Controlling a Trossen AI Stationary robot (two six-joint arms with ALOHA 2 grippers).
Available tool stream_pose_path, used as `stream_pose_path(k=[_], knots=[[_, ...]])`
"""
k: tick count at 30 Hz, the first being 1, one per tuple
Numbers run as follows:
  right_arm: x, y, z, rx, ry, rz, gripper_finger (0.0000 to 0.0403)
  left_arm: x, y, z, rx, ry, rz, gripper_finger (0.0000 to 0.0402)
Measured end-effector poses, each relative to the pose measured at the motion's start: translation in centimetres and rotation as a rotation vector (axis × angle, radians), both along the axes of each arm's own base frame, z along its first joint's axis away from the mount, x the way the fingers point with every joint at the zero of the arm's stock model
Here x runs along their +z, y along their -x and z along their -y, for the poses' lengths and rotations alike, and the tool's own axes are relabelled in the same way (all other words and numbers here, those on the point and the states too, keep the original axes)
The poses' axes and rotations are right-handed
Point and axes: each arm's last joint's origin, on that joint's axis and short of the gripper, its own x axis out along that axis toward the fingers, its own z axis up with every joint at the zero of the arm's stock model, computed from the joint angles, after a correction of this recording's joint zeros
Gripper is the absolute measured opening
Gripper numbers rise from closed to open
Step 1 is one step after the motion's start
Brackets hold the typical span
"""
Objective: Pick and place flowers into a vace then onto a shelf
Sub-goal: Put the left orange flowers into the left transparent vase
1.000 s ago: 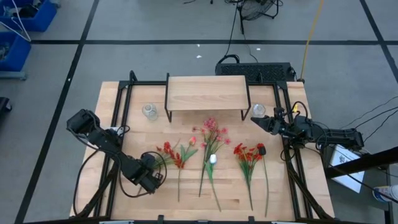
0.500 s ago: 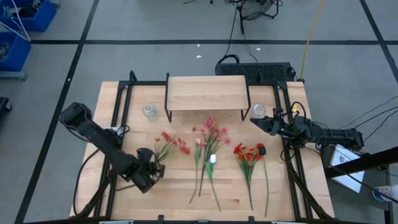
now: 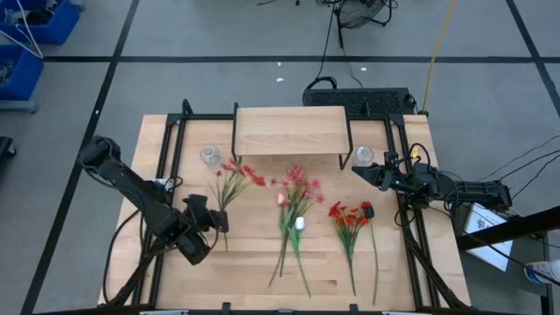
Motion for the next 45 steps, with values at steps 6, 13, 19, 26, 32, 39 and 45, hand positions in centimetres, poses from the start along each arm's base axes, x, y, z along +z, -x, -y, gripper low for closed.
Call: stream_pose_path(k=[6, 13, 19, 26, 32, 39, 45], knots=[[0.0, 0.0, 0.0, 0.0, -0.004, 0.001, 0.0078, 0.8, 0.6, -1.4, 0.076, -0.195, 0.028, 0.0014], [0.0, 0.0, 0.0, 0.001, -0.005, -0.001, 0.0078, 3.6, 1.2, -4.3, 0.138, -0.456, -0.14, 0.0016], [0.0, 0.0, 0.0, 0.001, -0.023, 0.001, 0.0077, 4.2, 1.5, -7.4, 0.226, -0.571, -0.164, 0.0014], [-0.2, 0.0, 0.0, 0.006, -0.065, -0.009, 0.0077, 4.7, 1.7, -11.0, 0.342, -0.704, -0.193, 0.0015], [-0.2, 0.0, 0.0, 0.006, -0.065, -0.009, 0.0077, 5.3, 2.1, -13.3, 0.408, -0.759, -0.289, 0.0016], [-0.3, -0.1, 0.0, 0.006, -0.066, -0.02, 0.0077, 5.4, 2.1, -15.2, 0.507, -0.778, -0.333, 0.0018], [-0.3, -0.1, 0.0, 0.006, -0.064, -0.02, 0.0077, 5.1, 1.8, -16.2, 0.563, -0.785, -0.354, 0.0014]])
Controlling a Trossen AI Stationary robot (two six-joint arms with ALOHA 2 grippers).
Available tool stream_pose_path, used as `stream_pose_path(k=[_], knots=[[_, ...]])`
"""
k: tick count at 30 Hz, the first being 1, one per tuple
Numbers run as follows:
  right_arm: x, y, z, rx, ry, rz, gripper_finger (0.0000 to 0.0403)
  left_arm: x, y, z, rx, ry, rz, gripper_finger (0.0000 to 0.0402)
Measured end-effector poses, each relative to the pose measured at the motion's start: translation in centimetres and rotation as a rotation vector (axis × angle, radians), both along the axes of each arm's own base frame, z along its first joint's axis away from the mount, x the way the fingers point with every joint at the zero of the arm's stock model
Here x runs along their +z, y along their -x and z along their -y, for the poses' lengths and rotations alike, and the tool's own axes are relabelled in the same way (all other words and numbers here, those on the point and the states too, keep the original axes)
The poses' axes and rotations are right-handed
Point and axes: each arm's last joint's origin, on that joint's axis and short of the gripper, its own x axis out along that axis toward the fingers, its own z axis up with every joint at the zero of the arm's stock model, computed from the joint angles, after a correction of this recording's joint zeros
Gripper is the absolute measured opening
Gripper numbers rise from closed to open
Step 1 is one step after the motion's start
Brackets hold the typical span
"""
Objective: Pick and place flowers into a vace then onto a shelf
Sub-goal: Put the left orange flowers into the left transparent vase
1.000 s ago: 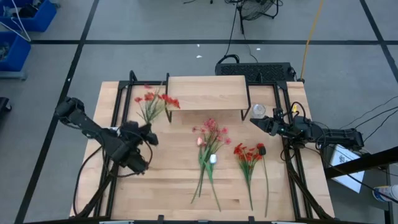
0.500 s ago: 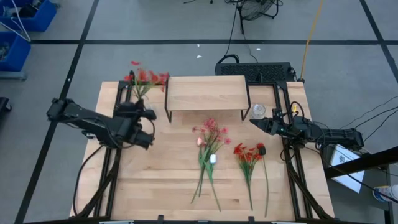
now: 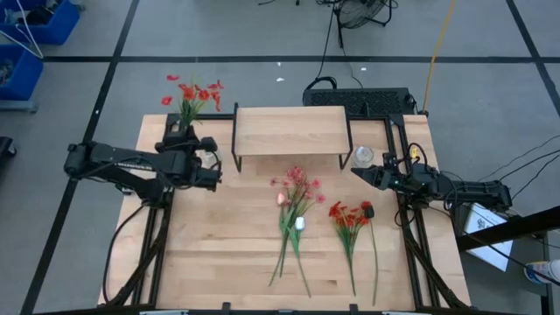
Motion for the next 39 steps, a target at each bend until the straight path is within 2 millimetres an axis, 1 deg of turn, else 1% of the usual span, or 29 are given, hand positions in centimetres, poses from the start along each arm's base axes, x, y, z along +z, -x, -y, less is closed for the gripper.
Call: stream_pose_path(k=[5, 9, 13, 16, 19, 23, 27, 32, 37, 39], knots=[[-0.2, 0.0, 0.0, 0.0, 0.001, -0.019, 0.0077, -1.3, -0.1, -0.6, 0.039, 0.0, 0.044, 0.0027], [-0.3, 0.0, 0.0, 0.001, 0.003, -0.036, 0.0077, -2.5, 0.0, -0.7, 0.047, 0.011, 0.051, 0.0013], [-0.4, 0.0, 0.0, 0.003, 0.004, -0.048, 0.0077, -3.4, 0.0, -0.7, 0.052, 0.014, 0.09, 0.0013], [-0.4, 0.0, 0.0, 0.002, 0.02, -0.051, 0.0077, -3.9, 0.1, -0.7, 0.054, 0.019, 0.103, 0.0026], [-0.4, 0.0, 0.0, 0.002, 0.024, -0.053, 0.0077, -4.2, 0.1, -0.7, 0.053, 0.015, 0.109, 0.003], [-0.5, 0.0, 0.0, 0.001, 0.037, -0.056, 0.0077, -4.5, 0.1, -0.6, 0.056, 0.023, 0.12, 0.0013], [-0.5, 0.0, 0.0, 0.0, 0.061, -0.063, 0.0077, -4.8, 0.2, -0.6, 0.061, 0.047, 0.113, 0.0013], [-0.5, 0.0, 0.0, 0.0, 0.072, -0.071, 0.0077, -4.6, 0.3, -0.7, 0.06, 0.019, 0.142, 0.0036], [-0.5, 0.0, 0.0, 0.0, 0.072, -0.071, 0.0077, -4.4, 0.3, -0.7, 0.056, -0.002, 0.159, 0.0013], [-0.5, 0.0, 0.0, 0.0, 0.072, -0.074, 0.0077, -4.2, 0.3, -0.7, 0.054, -0.01, 0.166, 0.0013]])
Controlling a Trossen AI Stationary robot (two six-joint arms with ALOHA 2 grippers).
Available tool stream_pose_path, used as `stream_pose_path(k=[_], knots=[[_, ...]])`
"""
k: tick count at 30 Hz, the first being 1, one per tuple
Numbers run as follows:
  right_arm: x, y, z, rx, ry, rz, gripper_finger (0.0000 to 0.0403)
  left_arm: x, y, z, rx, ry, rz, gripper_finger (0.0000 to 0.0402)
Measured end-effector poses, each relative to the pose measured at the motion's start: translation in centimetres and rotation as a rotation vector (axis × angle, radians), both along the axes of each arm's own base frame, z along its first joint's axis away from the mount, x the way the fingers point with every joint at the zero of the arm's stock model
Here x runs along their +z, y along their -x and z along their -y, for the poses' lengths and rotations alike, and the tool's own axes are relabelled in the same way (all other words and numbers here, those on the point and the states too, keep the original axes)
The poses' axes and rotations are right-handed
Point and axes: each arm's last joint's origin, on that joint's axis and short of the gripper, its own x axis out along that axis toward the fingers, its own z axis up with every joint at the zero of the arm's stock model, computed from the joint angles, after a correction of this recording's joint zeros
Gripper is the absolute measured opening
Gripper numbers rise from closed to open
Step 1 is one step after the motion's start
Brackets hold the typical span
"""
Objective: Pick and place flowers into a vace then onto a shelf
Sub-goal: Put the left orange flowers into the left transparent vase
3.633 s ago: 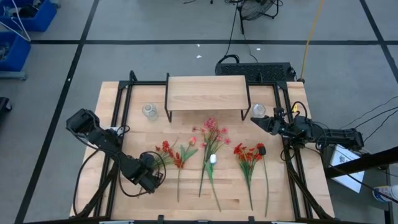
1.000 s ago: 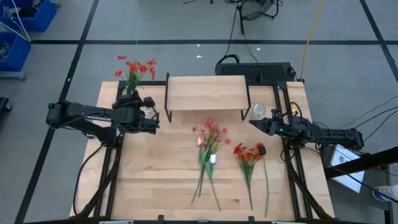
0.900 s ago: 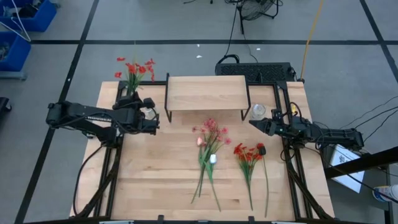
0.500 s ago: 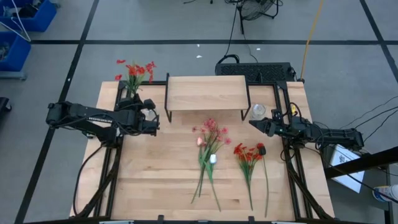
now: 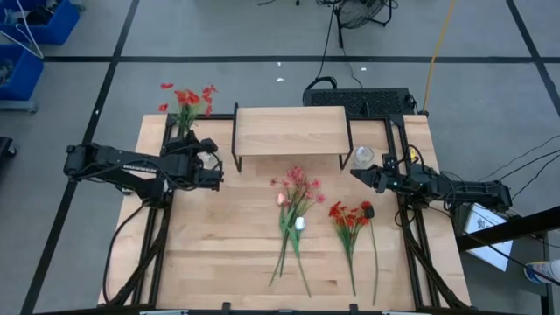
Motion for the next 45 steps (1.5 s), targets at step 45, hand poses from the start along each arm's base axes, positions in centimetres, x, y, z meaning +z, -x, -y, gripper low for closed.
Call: stream_pose_path(k=[45], knots=[[-0.7, -0.3, 0.0, 0.025, 0.018, -0.083, 0.0077, -3.3, -1.4, -1.2, -0.033, 0.227, -0.064, 0.0055]])
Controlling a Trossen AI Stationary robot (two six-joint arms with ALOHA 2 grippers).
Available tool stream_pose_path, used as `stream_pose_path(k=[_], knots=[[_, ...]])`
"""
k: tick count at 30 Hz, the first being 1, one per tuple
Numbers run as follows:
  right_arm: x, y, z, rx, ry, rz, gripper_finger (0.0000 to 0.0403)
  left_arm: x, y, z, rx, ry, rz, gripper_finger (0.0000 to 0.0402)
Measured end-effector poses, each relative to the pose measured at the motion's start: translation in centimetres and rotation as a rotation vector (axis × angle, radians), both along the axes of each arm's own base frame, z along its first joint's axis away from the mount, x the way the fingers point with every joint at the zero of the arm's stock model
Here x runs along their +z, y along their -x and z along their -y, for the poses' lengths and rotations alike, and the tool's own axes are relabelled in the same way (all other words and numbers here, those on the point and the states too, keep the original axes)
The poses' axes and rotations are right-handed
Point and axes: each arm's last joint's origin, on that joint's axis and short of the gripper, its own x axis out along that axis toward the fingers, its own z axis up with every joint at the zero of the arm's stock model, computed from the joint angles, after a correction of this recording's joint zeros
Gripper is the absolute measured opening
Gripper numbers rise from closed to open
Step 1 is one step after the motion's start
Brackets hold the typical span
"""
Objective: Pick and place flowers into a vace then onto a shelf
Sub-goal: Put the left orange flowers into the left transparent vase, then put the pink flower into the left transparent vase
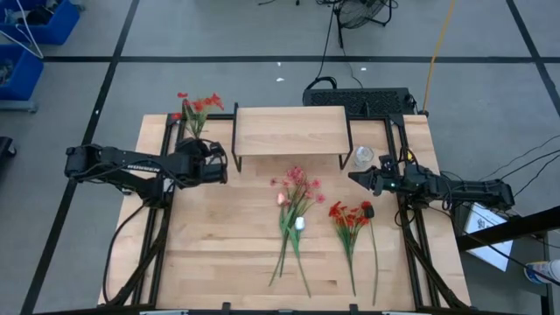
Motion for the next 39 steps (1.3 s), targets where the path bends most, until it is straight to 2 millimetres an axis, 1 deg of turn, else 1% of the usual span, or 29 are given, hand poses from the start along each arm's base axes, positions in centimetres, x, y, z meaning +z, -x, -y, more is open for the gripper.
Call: stream_pose_path(k=[6, 9, 11, 14, 19, 23, 26, 28, 32, 39], knots=[[-0.2, -0.1, 0.0, 0.0, -0.001, -0.019, 0.0077, -0.1, -0.8, 0.2, -0.074, 0.083, -0.012, 0.0057], [-0.2, -0.2, 0.0, 0.0, -0.002, -0.027, 0.0077, 0.0, -1.3, 0.5, -0.129, 0.058, -0.032, 0.0058], [-0.2, -0.2, 0.0, 0.0, -0.002, -0.029, 0.0077, 0.1, -1.6, 0.5, -0.151, 0.048, -0.036, 0.0069], [-0.3, -0.2, 0.0, 0.0, -0.002, -0.03, 0.0077, 0.1, -1.7, 0.5, -0.165, 0.065, -0.038, 0.0102], [-0.3, -0.2, 0.0, 0.0, -0.005, -0.029, 0.0077, 0.0, -1.7, 0.6, -0.166, 0.099, -0.016, 0.0179], [-0.3, -0.2, 0.0, 0.001, -0.005, -0.029, 0.0077, -0.1, -1.8, 0.8, -0.179, 0.184, 0.03, 0.0239], [-0.3, -0.2, 0.0, 0.001, -0.012, -0.028, 0.0077, -0.1, -1.8, 1.2, -0.21, 0.228, 0.035, 0.0274], [-0.2, -0.2, 0.0, 0.001, -0.013, -0.027, 0.0077, -0.2, -1.6, 1.5, -0.208, 0.249, 0.034, 0.0289], [-0.2, -0.2, 0.0, 0.001, -0.013, -0.026, 0.0077, 0.1, -1.3, 2.4, -0.19, 0.25, 0.127, 0.0294], [-0.2, -0.2, 0.0, 0.002, 0.002, -0.027, 0.0077, 0.8, -0.9, 4.3, -0.322, 0.347, 0.154, 0.0277]])
